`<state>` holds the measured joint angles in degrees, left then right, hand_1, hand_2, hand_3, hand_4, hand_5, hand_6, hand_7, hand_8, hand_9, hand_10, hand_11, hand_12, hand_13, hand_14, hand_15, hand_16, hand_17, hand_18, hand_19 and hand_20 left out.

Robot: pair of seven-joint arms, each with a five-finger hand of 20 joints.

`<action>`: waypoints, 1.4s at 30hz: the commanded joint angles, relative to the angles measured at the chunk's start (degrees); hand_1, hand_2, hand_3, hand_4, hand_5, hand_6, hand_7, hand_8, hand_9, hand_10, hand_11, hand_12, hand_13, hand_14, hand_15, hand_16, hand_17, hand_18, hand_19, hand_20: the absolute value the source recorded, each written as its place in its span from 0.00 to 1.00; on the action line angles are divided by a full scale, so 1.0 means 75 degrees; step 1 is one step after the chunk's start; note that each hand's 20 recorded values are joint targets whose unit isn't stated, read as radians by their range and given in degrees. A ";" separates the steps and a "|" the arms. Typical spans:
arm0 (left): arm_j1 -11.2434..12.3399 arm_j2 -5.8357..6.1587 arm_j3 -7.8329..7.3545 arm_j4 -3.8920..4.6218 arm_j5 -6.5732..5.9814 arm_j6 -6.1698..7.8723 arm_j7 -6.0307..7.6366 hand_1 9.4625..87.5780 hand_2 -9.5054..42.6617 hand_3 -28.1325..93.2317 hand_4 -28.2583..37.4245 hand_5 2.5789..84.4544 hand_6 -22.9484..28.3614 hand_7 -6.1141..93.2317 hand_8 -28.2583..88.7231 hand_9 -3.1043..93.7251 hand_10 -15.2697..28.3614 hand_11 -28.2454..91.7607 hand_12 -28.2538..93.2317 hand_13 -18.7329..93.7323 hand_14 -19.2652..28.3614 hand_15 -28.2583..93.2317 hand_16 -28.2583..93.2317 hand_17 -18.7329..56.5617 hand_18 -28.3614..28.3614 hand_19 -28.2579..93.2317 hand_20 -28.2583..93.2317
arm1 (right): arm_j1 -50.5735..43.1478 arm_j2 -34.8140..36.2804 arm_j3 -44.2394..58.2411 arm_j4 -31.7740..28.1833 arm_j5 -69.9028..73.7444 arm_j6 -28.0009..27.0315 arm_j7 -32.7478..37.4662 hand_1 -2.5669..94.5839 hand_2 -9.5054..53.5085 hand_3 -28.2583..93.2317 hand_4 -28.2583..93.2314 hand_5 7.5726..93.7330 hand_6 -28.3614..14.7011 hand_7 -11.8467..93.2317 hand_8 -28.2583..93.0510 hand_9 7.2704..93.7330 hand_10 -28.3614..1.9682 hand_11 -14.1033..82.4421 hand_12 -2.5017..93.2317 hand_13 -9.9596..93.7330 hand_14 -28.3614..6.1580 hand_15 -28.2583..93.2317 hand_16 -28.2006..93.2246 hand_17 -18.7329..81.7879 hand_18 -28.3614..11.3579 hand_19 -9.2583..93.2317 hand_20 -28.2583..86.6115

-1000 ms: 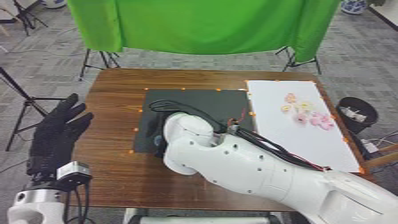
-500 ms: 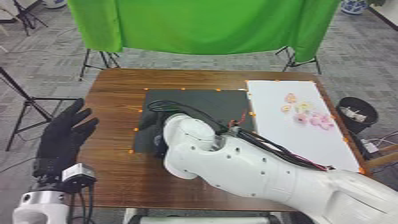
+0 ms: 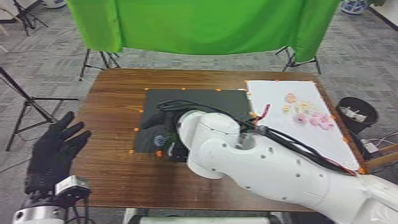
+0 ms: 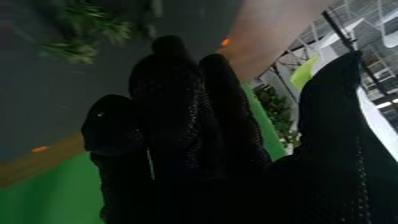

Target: Arrange flowers

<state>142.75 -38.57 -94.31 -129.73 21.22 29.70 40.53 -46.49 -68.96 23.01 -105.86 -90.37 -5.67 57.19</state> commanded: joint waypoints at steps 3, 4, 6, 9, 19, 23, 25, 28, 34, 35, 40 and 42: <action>-0.0045 -0.0267 -0.0021 -0.0082 0.0258 -0.0042 -0.0280 0.23 0.35 0.74 0.05 0.41 0.62 0.17 0.17 0.35 0.75 0.46 0.33 0.34 0.90 0.69 0.15 0.10 0.82 0.56 0.35 | -0.0588 0.0194 0.0385 -0.0152 0.0421 -0.0212 -0.0001 0.23 0.35 0.79 0.07 0.53 0.41 0.24 0.17 0.69 0.12 0.31 0.16 0.86 0.53 0.83 0.33 0.75 0.20 1.00 0.54; -0.0080 -0.0307 -0.0006 -0.0076 0.0307 -0.0050 -0.0315 0.23 0.35 0.74 0.05 0.41 0.62 0.17 0.17 0.35 0.75 0.46 0.33 0.34 0.90 0.69 0.15 0.10 0.83 0.56 0.35 | -0.0583 0.0202 0.0361 -0.0162 0.0403 -0.0168 -0.0052 0.23 0.35 0.79 0.07 0.53 0.40 0.24 0.17 0.69 0.12 0.31 0.16 0.86 0.53 0.84 0.33 0.75 0.20 1.00 0.55; -0.0084 -0.0384 -0.0007 -0.0070 0.0339 -0.0117 -0.0354 0.23 0.36 0.74 0.05 0.41 0.62 0.17 0.17 0.35 0.76 0.46 0.33 0.34 0.90 0.69 0.15 0.10 0.83 0.56 0.35 | -0.0610 0.0161 0.0396 -0.0172 0.0502 -0.0159 -0.0072 0.23 0.35 0.79 0.07 0.53 0.41 0.24 0.17 0.69 0.14 0.31 0.16 0.86 0.53 0.84 0.33 0.75 0.19 1.00 0.55; -0.0145 -0.0448 -0.0012 -0.0047 0.0450 -0.0196 -0.0485 0.24 0.36 0.73 0.06 0.41 0.62 0.17 0.17 0.35 0.76 0.46 0.33 0.34 0.90 0.69 0.15 0.10 0.83 0.57 0.35 | -0.0643 0.0116 0.0474 -0.0128 0.0779 -0.0050 -0.0203 0.23 0.36 0.79 0.07 0.52 0.41 0.24 0.17 0.68 0.16 0.31 0.16 0.86 0.52 0.84 0.33 0.74 0.19 1.00 0.56; -0.0110 -0.0394 -0.0012 -0.0050 0.0420 -0.0189 -0.0425 0.24 0.36 0.73 0.06 0.41 0.63 0.17 0.17 0.35 0.76 0.46 0.34 0.34 0.91 0.69 0.15 0.10 0.83 0.57 0.35 | -0.0530 0.0101 0.0118 -0.0189 0.0090 -0.0005 -0.0182 0.22 0.37 0.80 0.07 0.54 0.42 0.24 0.16 0.72 0.21 0.37 0.18 0.86 0.53 0.86 0.34 0.74 0.16 1.00 0.60; -0.0130 -0.0406 -0.0005 -0.0032 0.0444 -0.0257 -0.0434 0.24 0.36 0.73 0.07 0.41 0.63 0.17 0.17 0.35 0.77 0.46 0.34 0.34 0.91 0.69 0.15 0.09 0.84 0.57 0.34 | -0.0431 0.0158 -0.0040 -0.0184 -0.0333 -0.0326 0.0010 0.20 0.38 0.80 0.07 0.60 0.42 0.26 0.17 0.76 0.20 0.41 0.19 0.88 0.56 0.86 0.34 0.77 0.18 1.00 0.62; -0.0085 -0.0374 -0.0025 -0.0042 0.0413 -0.0226 -0.0389 0.24 0.36 0.73 0.07 0.41 0.63 0.17 0.17 0.35 0.77 0.46 0.34 0.34 0.91 0.69 0.15 0.09 0.84 0.58 0.34 | -0.0447 0.0132 0.0039 -0.0145 -0.0216 -0.0567 0.0019 0.20 0.38 0.79 0.07 0.63 0.42 0.26 0.17 0.79 0.21 0.42 0.20 0.89 0.57 0.86 0.34 0.79 0.19 1.00 0.63; -0.0161 -0.0423 -0.0017 -0.0020 0.0473 -0.0285 -0.0500 0.24 0.36 0.73 0.07 0.41 0.63 0.17 0.17 0.35 0.77 0.45 0.34 0.34 0.91 0.69 0.15 0.09 0.84 0.58 0.34 | -0.0468 0.0102 0.0041 -0.0124 -0.0172 -0.0637 0.0041 0.19 0.38 0.79 0.08 0.64 0.45 0.26 0.16 0.80 0.23 0.45 0.21 0.90 0.59 0.87 0.34 0.80 0.19 1.00 0.64; -0.0217 -0.0387 0.0005 -0.0021 0.0498 -0.0264 -0.0515 0.25 0.37 0.73 0.08 0.40 0.64 0.17 0.17 0.35 0.77 0.45 0.34 0.34 0.91 0.69 0.15 0.09 0.84 0.58 0.34 | -0.0524 -0.0051 0.0076 -0.0145 -0.0136 -0.0890 -0.0026 0.20 0.38 0.78 0.08 0.66 0.50 0.25 0.16 0.81 0.26 0.48 0.22 0.90 0.59 0.87 0.35 0.80 0.19 1.00 0.65; -0.0221 -0.0391 0.0008 -0.0016 0.0508 -0.0278 -0.0529 0.25 0.37 0.73 0.08 0.40 0.64 0.17 0.17 0.35 0.77 0.45 0.34 0.34 0.91 0.68 0.15 0.09 0.84 0.58 0.34 | -0.0505 -0.0046 0.0032 -0.0160 -0.0200 -0.0903 -0.0061 0.20 0.38 0.78 0.08 0.67 0.51 0.25 0.16 0.81 0.26 0.49 0.22 0.90 0.60 0.87 0.35 0.80 0.19 1.00 0.66; -0.0198 -0.0353 0.0009 -0.0016 0.0444 -0.0267 -0.0454 0.25 0.37 0.72 0.09 0.40 0.64 0.17 0.18 0.35 0.77 0.45 0.34 0.34 0.91 0.69 0.16 0.09 0.84 0.58 0.34 | -0.0418 -0.0111 -0.0016 -0.0149 -0.0214 -0.0943 -0.0118 0.20 0.39 0.78 0.07 0.67 0.52 0.24 0.16 0.81 0.27 0.49 0.23 0.90 0.60 0.87 0.35 0.80 0.19 1.00 0.66; -0.0205 -0.0323 0.0032 -0.0019 0.0442 -0.0250 -0.0421 0.25 0.37 0.72 0.09 0.40 0.64 0.17 0.18 0.35 0.77 0.45 0.34 0.34 0.91 0.68 0.16 0.09 0.84 0.58 0.34 | -0.0375 -0.0147 -0.0039 -0.0079 -0.0198 -0.1017 -0.0092 0.20 0.39 0.78 0.07 0.67 0.53 0.24 0.16 0.81 0.27 0.50 0.23 0.90 0.60 0.87 0.36 0.80 0.20 1.00 0.66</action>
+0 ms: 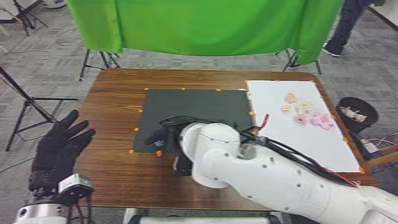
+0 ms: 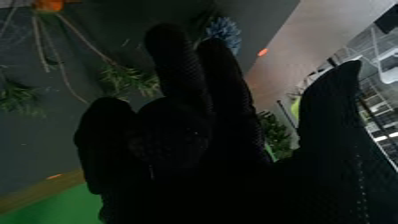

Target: Arrange flowers

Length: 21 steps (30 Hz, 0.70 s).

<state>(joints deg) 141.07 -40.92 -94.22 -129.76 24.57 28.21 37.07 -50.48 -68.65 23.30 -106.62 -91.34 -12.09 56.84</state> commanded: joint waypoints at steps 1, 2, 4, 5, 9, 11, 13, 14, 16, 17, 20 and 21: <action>-0.0035 -0.0040 0.0034 0.0002 0.0040 -0.0080 -0.0026 0.25 0.37 0.72 0.09 0.40 0.64 0.17 0.18 0.35 0.77 0.45 0.34 0.34 0.91 0.68 0.16 0.09 0.84 0.58 0.34 | 0.0161 -0.0189 -0.0086 0.0038 -0.0065 -0.0145 -0.0016 0.20 0.39 0.77 0.07 0.67 0.53 0.24 0.16 0.81 0.27 0.50 0.23 0.90 0.60 0.87 0.36 0.80 0.20 1.00 0.66; -0.0057 -0.0074 0.0025 0.0005 0.0045 -0.0094 -0.0052 0.25 0.37 0.72 0.09 0.40 0.64 0.17 0.18 0.35 0.77 0.45 0.34 0.34 0.91 0.68 0.16 0.09 0.84 0.58 0.34 | 0.0146 -0.0225 -0.0052 0.0067 -0.0056 -0.0239 0.0022 0.20 0.39 0.77 0.07 0.67 0.53 0.24 0.16 0.81 0.27 0.50 0.23 0.90 0.60 0.87 0.36 0.81 0.20 1.00 0.66; -0.0034 -0.0020 0.0027 0.0007 -0.0009 -0.0078 0.0031 0.25 0.37 0.72 0.09 0.40 0.64 0.17 0.18 0.35 0.77 0.45 0.34 0.34 0.91 0.68 0.16 0.09 0.84 0.58 0.34 | 0.0158 -0.0243 -0.0062 0.0114 -0.0049 -0.0278 0.0041 0.20 0.39 0.77 0.07 0.67 0.53 0.24 0.16 0.82 0.27 0.51 0.23 0.90 0.60 0.87 0.36 0.81 0.20 1.00 0.66; -0.0023 -0.0020 0.0020 0.0011 0.0001 -0.0091 0.0034 0.25 0.37 0.72 0.09 0.40 0.64 0.17 0.18 0.35 0.77 0.45 0.34 0.34 0.91 0.68 0.16 0.09 0.84 0.58 0.34 | 0.0169 -0.0248 -0.0075 0.0133 -0.0026 -0.0292 0.0048 0.20 0.39 0.77 0.07 0.67 0.53 0.24 0.16 0.82 0.27 0.52 0.23 0.90 0.60 0.87 0.36 0.81 0.20 1.00 0.66; -0.0099 -0.0098 0.0024 0.0011 0.0062 -0.0093 -0.0063 0.25 0.37 0.72 0.09 0.40 0.64 0.17 0.18 0.35 0.77 0.45 0.34 0.34 0.91 0.68 0.16 0.09 0.85 0.58 0.34 | 0.0151 -0.0323 -0.0042 0.0183 -0.0017 -0.0471 0.0080 0.20 0.40 0.76 0.07 0.67 0.52 0.23 0.15 0.82 0.27 0.53 0.24 0.90 0.60 0.87 0.36 0.81 0.20 1.00 0.66; -0.0089 -0.0081 0.0029 0.0021 0.0035 -0.0128 -0.0017 0.25 0.37 0.72 0.09 0.40 0.64 0.17 0.18 0.34 0.77 0.45 0.34 0.34 0.91 0.68 0.16 0.09 0.84 0.58 0.34 | 0.0185 -0.0380 -0.0059 0.0264 0.0014 -0.0517 0.0124 0.19 0.40 0.76 0.07 0.67 0.52 0.22 0.15 0.82 0.27 0.53 0.24 0.91 0.60 0.87 0.36 0.81 0.20 1.00 0.67; -0.0144 -0.0036 0.0073 0.0029 0.0046 -0.0097 0.0003 0.25 0.37 0.73 0.09 0.40 0.64 0.17 0.18 0.34 0.77 0.45 0.34 0.34 0.92 0.68 0.16 0.09 0.84 0.58 0.33 | 0.0233 -0.0422 -0.0078 0.0343 0.0033 -0.0605 0.0166 0.19 0.41 0.75 0.07 0.67 0.52 0.22 0.15 0.82 0.28 0.54 0.24 0.91 0.61 0.88 0.36 0.81 0.20 1.00 0.67; -0.0150 0.0005 0.0086 0.0031 -0.0003 -0.0100 0.0039 0.25 0.37 0.73 0.09 0.40 0.64 0.17 0.18 0.34 0.77 0.45 0.34 0.34 0.92 0.68 0.16 0.09 0.84 0.58 0.33 | 0.0250 -0.0429 -0.0100 0.0367 0.0054 -0.0568 0.0171 0.18 0.41 0.75 0.07 0.66 0.52 0.22 0.15 0.82 0.27 0.54 0.24 0.91 0.61 0.88 0.36 0.82 0.20 1.00 0.67; -0.0131 0.0036 0.0092 0.0019 -0.0028 -0.0067 0.0085 0.25 0.36 0.73 0.09 0.40 0.63 0.17 0.18 0.34 0.76 0.45 0.34 0.34 0.91 0.68 0.16 0.09 0.84 0.58 0.33 | 0.0322 -0.0445 -0.0180 0.0378 0.0045 -0.0561 0.0152 0.18 0.42 0.74 0.07 0.66 0.51 0.21 0.15 0.83 0.27 0.55 0.24 0.91 0.61 0.88 0.36 0.82 0.20 1.00 0.67; -0.0141 0.0012 0.0082 0.0026 0.0012 -0.0076 0.0026 0.25 0.36 0.73 0.09 0.40 0.63 0.17 0.17 0.34 0.76 0.45 0.34 0.34 0.91 0.68 0.15 0.09 0.84 0.58 0.33 | 0.0318 -0.0449 -0.0206 0.0367 -0.0064 -0.0533 0.0094 0.18 0.43 0.74 0.07 0.65 0.52 0.21 0.15 0.83 0.27 0.55 0.25 0.91 0.61 0.88 0.36 0.82 0.20 1.00 0.67; -0.0163 -0.0032 0.0087 0.0028 0.0054 -0.0108 -0.0039 0.24 0.36 0.73 0.09 0.40 0.63 0.17 0.17 0.34 0.76 0.45 0.33 0.34 0.91 0.68 0.15 0.09 0.84 0.58 0.33 | 0.0367 -0.0491 -0.0246 0.0334 -0.0099 -0.0489 0.0027 0.18 0.43 0.74 0.07 0.63 0.53 0.21 0.15 0.82 0.27 0.56 0.25 0.91 0.61 0.88 0.36 0.82 0.20 1.00 0.67; -0.0177 -0.0047 0.0084 0.0031 0.0085 -0.0127 -0.0089 0.24 0.36 0.73 0.09 0.40 0.63 0.17 0.17 0.34 0.76 0.45 0.33 0.34 0.91 0.68 0.15 0.09 0.84 0.58 0.33 | 0.0340 -0.0527 -0.0212 0.0347 -0.0111 -0.0571 0.0050 0.18 0.43 0.74 0.07 0.63 0.54 0.21 0.15 0.82 0.27 0.57 0.25 0.91 0.61 0.88 0.36 0.82 0.20 1.00 0.67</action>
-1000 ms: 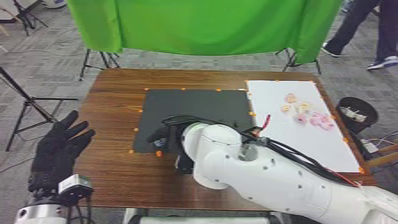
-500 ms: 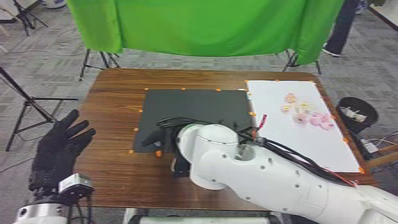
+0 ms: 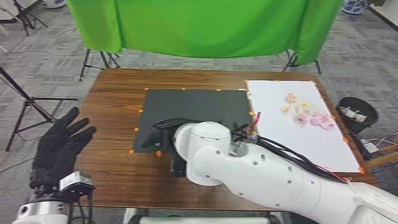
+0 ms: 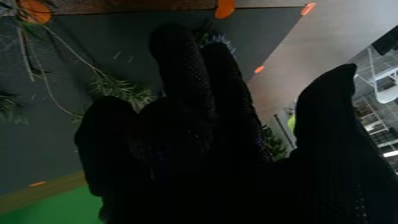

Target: Arrange flowers

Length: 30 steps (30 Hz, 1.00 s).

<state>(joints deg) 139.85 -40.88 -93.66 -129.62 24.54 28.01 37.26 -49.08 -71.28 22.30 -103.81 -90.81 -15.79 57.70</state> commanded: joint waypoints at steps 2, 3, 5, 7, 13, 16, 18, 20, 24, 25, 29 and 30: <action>-0.0048 -0.0011 0.0052 0.0021 0.0049 -0.0088 -0.0039 0.24 0.36 0.73 0.08 0.40 0.63 0.17 0.17 0.34 0.76 0.45 0.33 0.34 0.91 0.68 0.15 0.10 0.84 0.58 0.33 | 0.0220 -0.0229 -0.0106 0.0042 -0.0093 -0.0085 -0.0032 0.18 0.43 0.74 0.07 0.62 0.54 0.21 0.15 0.82 0.27 0.57 0.25 0.91 0.61 0.88 0.36 0.82 0.20 1.00 0.68; -0.0076 -0.0021 0.0058 0.0019 0.0084 -0.0081 -0.0082 0.24 0.36 0.73 0.08 0.40 0.63 0.17 0.17 0.34 0.76 0.45 0.33 0.34 0.91 0.68 0.15 0.09 0.84 0.58 0.33 | 0.0218 -0.0252 -0.0098 0.0063 -0.0096 -0.0104 -0.0018 0.18 0.43 0.74 0.07 0.62 0.54 0.21 0.15 0.82 0.27 0.57 0.25 0.91 0.61 0.88 0.36 0.82 0.20 1.00 0.68; -0.0098 -0.0043 0.0067 0.0024 0.0092 -0.0091 -0.0109 0.24 0.36 0.73 0.08 0.40 0.63 0.17 0.17 0.34 0.76 0.45 0.33 0.34 0.91 0.68 0.15 0.10 0.84 0.58 0.34 | 0.0245 -0.0251 -0.0148 0.0059 -0.0123 -0.0113 -0.0033 0.18 0.43 0.74 0.07 0.61 0.54 0.21 0.15 0.82 0.27 0.58 0.25 0.91 0.61 0.88 0.36 0.82 0.20 1.00 0.68; -0.0054 -0.0039 0.0036 0.0010 0.0116 -0.0088 -0.0147 0.24 0.36 0.73 0.08 0.40 0.63 0.17 0.17 0.34 0.76 0.45 0.33 0.34 0.91 0.68 0.15 0.10 0.84 0.58 0.34 | 0.0207 -0.0283 -0.0143 0.0037 -0.0192 -0.0121 -0.0075 0.18 0.43 0.74 0.07 0.60 0.55 0.21 0.15 0.83 0.27 0.59 0.25 0.91 0.61 0.88 0.36 0.82 0.20 1.00 0.67; -0.0126 -0.0031 0.0136 0.0022 0.0106 -0.0113 -0.0126 0.24 0.35 0.74 0.08 0.40 0.62 0.17 0.17 0.34 0.76 0.45 0.33 0.34 0.91 0.68 0.15 0.10 0.84 0.58 0.34 | 0.0237 -0.0402 -0.0134 0.0141 -0.0083 -0.0177 -0.0014 0.18 0.43 0.75 0.07 0.54 0.57 0.21 0.15 0.83 0.28 0.60 0.25 0.91 0.61 0.88 0.36 0.82 0.20 1.00 0.68; -0.0184 -0.0026 0.0127 0.0036 0.0140 -0.0103 -0.0159 0.24 0.35 0.74 0.08 0.40 0.62 0.17 0.17 0.34 0.76 0.45 0.33 0.34 0.91 0.68 0.15 0.10 0.84 0.58 0.34 | 0.0278 -0.0405 -0.0168 0.0209 -0.0101 -0.0143 -0.0001 0.18 0.43 0.75 0.07 0.53 0.57 0.21 0.15 0.83 0.28 0.61 0.25 0.91 0.61 0.88 0.36 0.82 0.20 1.00 0.68; -0.0187 -0.0072 0.0134 0.0038 0.0179 -0.0136 -0.0222 0.24 0.35 0.74 0.07 0.40 0.62 0.17 0.17 0.35 0.76 0.45 0.33 0.34 0.91 0.68 0.15 0.10 0.83 0.58 0.34 | 0.0221 -0.0402 -0.0113 0.0229 -0.0114 -0.0171 0.0012 0.18 0.43 0.75 0.07 0.52 0.57 0.21 0.15 0.83 0.28 0.61 0.25 0.91 0.61 0.88 0.36 0.82 0.20 1.00 0.68; -0.0130 -0.0045 0.0149 0.0030 0.0134 -0.0090 -0.0119 0.24 0.35 0.74 0.07 0.41 0.62 0.17 0.17 0.35 0.76 0.45 0.33 0.34 0.91 0.68 0.15 0.10 0.83 0.57 0.34 | 0.0304 -0.0231 -0.0231 0.0056 -0.0069 0.0259 -0.0168 0.18 0.43 0.75 0.07 0.50 0.58 0.22 0.15 0.83 0.28 0.61 0.25 0.91 0.61 0.88 0.36 0.82 0.20 1.00 0.68; 0.0156 -0.0093 0.0025 -0.0030 0.0072 -0.0063 -0.0064 0.23 0.34 0.75 0.06 0.41 0.62 0.17 0.17 0.35 0.75 0.46 0.33 0.33 0.90 0.68 0.14 0.10 0.83 0.57 0.34 | 0.0327 0.0069 -0.0240 -0.0492 -0.0581 0.0748 -0.0689 0.19 0.43 0.76 0.07 0.51 0.58 0.23 0.14 0.82 0.28 0.61 0.25 0.91 0.61 0.88 0.36 0.81 0.20 1.00 0.68; 0.0228 -0.0119 -0.0026 -0.0052 0.0093 -0.0038 -0.0072 0.23 0.34 0.76 0.06 0.41 0.62 0.18 0.17 0.35 0.75 0.46 0.33 0.33 0.90 0.68 0.14 0.10 0.83 0.57 0.34 | 0.0307 0.0112 -0.0156 -0.0628 -0.0638 0.0742 -0.0772 0.19 0.43 0.76 0.07 0.51 0.58 0.23 0.14 0.82 0.29 0.61 0.25 0.90 0.60 0.88 0.36 0.81 0.20 1.00 0.67; 0.0409 -0.0074 -0.0074 -0.0092 -0.0019 0.0028 0.0107 0.23 0.34 0.76 0.06 0.41 0.62 0.17 0.17 0.34 0.75 0.46 0.32 0.33 0.89 0.68 0.14 0.10 0.83 0.57 0.34 | 0.0603 0.0340 -0.0295 -0.0892 -0.0841 0.1095 -0.0946 0.19 0.42 0.77 0.07 0.52 0.58 0.23 0.14 0.82 0.29 0.60 0.25 0.90 0.60 0.87 0.36 0.81 0.19 1.00 0.66; 0.0391 -0.0076 -0.0066 -0.0089 0.0009 0.0023 0.0098 0.23 0.33 0.76 0.06 0.41 0.62 0.17 0.17 0.34 0.75 0.46 0.32 0.33 0.89 0.68 0.14 0.10 0.83 0.57 0.34 | 0.0598 0.0373 -0.0222 -0.0936 -0.0805 0.1063 -0.0951 0.19 0.42 0.77 0.07 0.52 0.58 0.23 0.14 0.82 0.30 0.60 0.24 0.90 0.60 0.87 0.36 0.81 0.20 1.00 0.66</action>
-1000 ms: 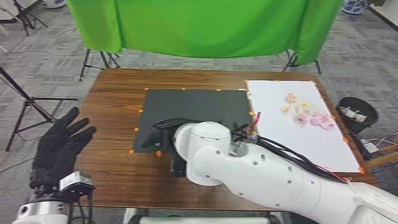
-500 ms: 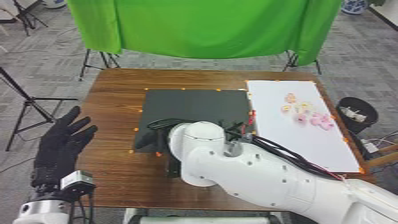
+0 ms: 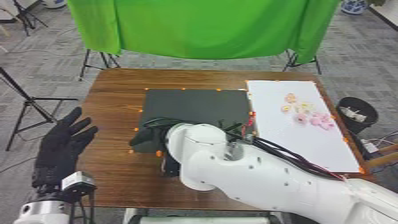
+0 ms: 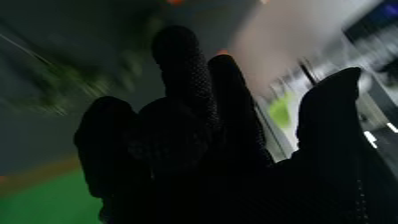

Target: Arrange flowers

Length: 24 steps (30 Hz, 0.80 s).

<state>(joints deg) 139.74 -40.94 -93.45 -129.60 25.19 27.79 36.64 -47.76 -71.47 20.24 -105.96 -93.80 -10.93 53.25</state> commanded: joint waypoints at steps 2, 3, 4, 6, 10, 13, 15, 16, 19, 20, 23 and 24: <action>0.0419 -0.0048 -0.0059 -0.0089 -0.0106 0.0063 0.0214 0.23 0.33 0.76 0.05 0.41 0.62 0.17 0.17 0.34 0.75 0.46 0.32 0.33 0.89 0.68 0.14 0.10 0.82 0.57 0.34 | 0.0427 0.0476 0.0139 -0.0731 -0.0261 0.0469 -0.0370 0.19 0.42 0.78 0.07 0.52 0.57 0.23 0.14 0.82 0.29 0.60 0.24 0.90 0.59 0.87 0.36 0.80 0.20 1.00 0.66; 0.0474 -0.0025 -0.0064 -0.0103 -0.0165 0.0087 0.0294 0.23 0.34 0.76 0.05 0.41 0.62 0.17 0.17 0.34 0.75 0.46 0.32 0.33 0.89 0.68 0.14 0.10 0.82 0.57 0.34 | 0.0376 0.0503 0.0219 -0.0776 -0.0273 0.0440 -0.0425 0.19 0.42 0.78 0.07 0.52 0.57 0.23 0.14 0.82 0.29 0.60 0.24 0.90 0.59 0.87 0.36 0.80 0.20 1.00 0.66; 0.0467 -0.0038 -0.0053 -0.0109 -0.0144 0.0070 0.0257 0.23 0.34 0.76 0.05 0.41 0.62 0.17 0.17 0.34 0.74 0.46 0.32 0.33 0.89 0.68 0.14 0.10 0.82 0.57 0.34 | 0.0349 0.0619 0.0283 -0.0895 -0.0222 0.0528 -0.0438 0.19 0.42 0.78 0.07 0.52 0.57 0.23 0.14 0.82 0.29 0.59 0.24 0.90 0.59 0.87 0.36 0.80 0.19 1.00 0.65; 0.0420 -0.0028 0.0003 -0.0078 -0.0123 0.0039 0.0291 0.23 0.34 0.76 0.05 0.41 0.62 0.17 0.17 0.34 0.74 0.46 0.32 0.33 0.89 0.68 0.14 0.10 0.82 0.57 0.34 | 0.0222 0.0902 0.0557 -0.1149 -0.0107 0.0714 -0.0519 0.19 0.42 0.78 0.07 0.52 0.57 0.23 0.14 0.82 0.29 0.58 0.23 0.90 0.59 0.86 0.36 0.80 0.19 1.00 0.65; 0.0686 0.0093 -0.0115 -0.0188 -0.0264 0.0166 0.0501 0.23 0.34 0.76 0.05 0.41 0.62 0.17 0.17 0.34 0.74 0.46 0.32 0.33 0.89 0.69 0.14 0.10 0.82 0.57 0.34 | -0.0100 0.1716 0.1369 -0.1605 0.0308 0.1087 -0.0787 0.21 0.40 0.79 0.07 0.51 0.53 0.22 0.15 0.77 0.23 0.49 0.22 0.86 0.54 0.85 0.36 0.75 0.19 1.00 0.59; 0.0815 0.0300 -0.0100 -0.0243 -0.0511 0.0292 0.0786 0.23 0.34 0.76 0.06 0.41 0.61 0.17 0.17 0.34 0.74 0.46 0.32 0.33 0.89 0.69 0.14 0.10 0.82 0.56 0.34 | -0.0378 0.2429 0.1953 -0.1827 -0.0103 0.1054 -0.0742 0.23 0.38 0.79 0.07 0.50 0.51 0.22 0.15 0.72 0.21 0.42 0.20 0.84 0.52 0.85 0.35 0.73 0.18 1.00 0.56; 0.0924 0.0367 -0.0132 -0.0286 -0.0563 0.0345 0.0835 0.23 0.34 0.76 0.06 0.41 0.62 0.17 0.17 0.34 0.74 0.46 0.32 0.33 0.89 0.69 0.14 0.10 0.82 0.56 0.34 | -0.0600 0.2817 0.2319 -0.1849 -0.0391 0.0992 -0.0631 0.28 0.32 0.80 0.07 0.50 0.50 0.23 0.15 0.67 0.24 0.38 0.19 0.82 0.51 0.85 0.34 0.71 0.18 1.00 0.54; 0.0853 0.0443 -0.0065 -0.0255 -0.0628 0.0326 0.0874 0.23 0.34 0.76 0.06 0.41 0.62 0.17 0.17 0.34 0.74 0.46 0.32 0.33 0.89 0.69 0.14 0.10 0.82 0.56 0.34 | -0.0645 0.3054 0.2388 -0.1861 -0.0519 0.1058 -0.0428 0.30 0.30 0.80 0.08 0.49 0.49 0.23 0.15 0.66 0.25 0.37 0.19 0.82 0.51 0.85 0.34 0.70 0.18 1.00 0.53; 0.0879 0.0573 0.0020 -0.0283 -0.0711 0.0375 0.0976 0.23 0.34 0.75 0.06 0.41 0.62 0.17 0.17 0.34 0.74 0.46 0.32 0.33 0.89 0.69 0.14 0.10 0.82 0.57 0.34 | -0.1012 0.3492 0.2766 -0.1736 -0.0814 0.0955 -0.0180 0.33 0.25 0.81 0.08 0.49 0.49 0.23 0.16 0.64 0.27 0.35 0.18 0.81 0.51 0.85 0.34 0.70 0.19 1.00 0.53; 0.0873 0.0575 -0.0004 -0.0297 -0.0655 0.0331 0.0918 0.23 0.34 0.75 0.06 0.41 0.61 0.18 0.17 0.34 0.74 0.46 0.32 0.33 0.89 0.69 0.14 0.10 0.83 0.57 0.34 | -0.1164 0.3592 0.2918 -0.1697 -0.0864 0.0945 -0.0061 0.34 0.24 0.81 0.08 0.48 0.49 0.23 0.16 0.64 0.27 0.35 0.18 0.81 0.51 0.85 0.34 0.70 0.19 1.00 0.53; 0.0857 0.0386 -0.0094 -0.0334 -0.0204 0.0296 0.0572 0.23 0.34 0.76 0.06 0.41 0.61 0.18 0.17 0.34 0.74 0.46 0.32 0.33 0.89 0.69 0.14 0.10 0.83 0.57 0.34 | -0.1600 0.3837 0.3310 -0.1577 -0.1017 0.0808 0.0236 0.36 0.22 0.82 0.07 0.49 0.48 0.24 0.16 0.63 0.27 0.35 0.18 0.81 0.52 0.86 0.33 0.70 0.19 1.00 0.53; 0.0769 0.0377 -0.0078 -0.0306 -0.0056 0.0372 0.0442 0.23 0.34 0.76 0.06 0.41 0.62 0.18 0.17 0.34 0.74 0.46 0.32 0.33 0.89 0.69 0.14 0.10 0.83 0.57 0.34 | -0.1644 0.3962 0.3341 -0.1554 -0.1040 0.0798 0.0349 0.36 0.21 0.82 0.07 0.49 0.48 0.25 0.16 0.63 0.27 0.35 0.18 0.81 0.53 0.86 0.33 0.70 0.19 1.00 0.52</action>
<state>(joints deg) 146.03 -37.02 -93.63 -131.30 20.58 29.97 43.31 -54.85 -49.22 40.89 -120.45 -100.82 -4.03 50.90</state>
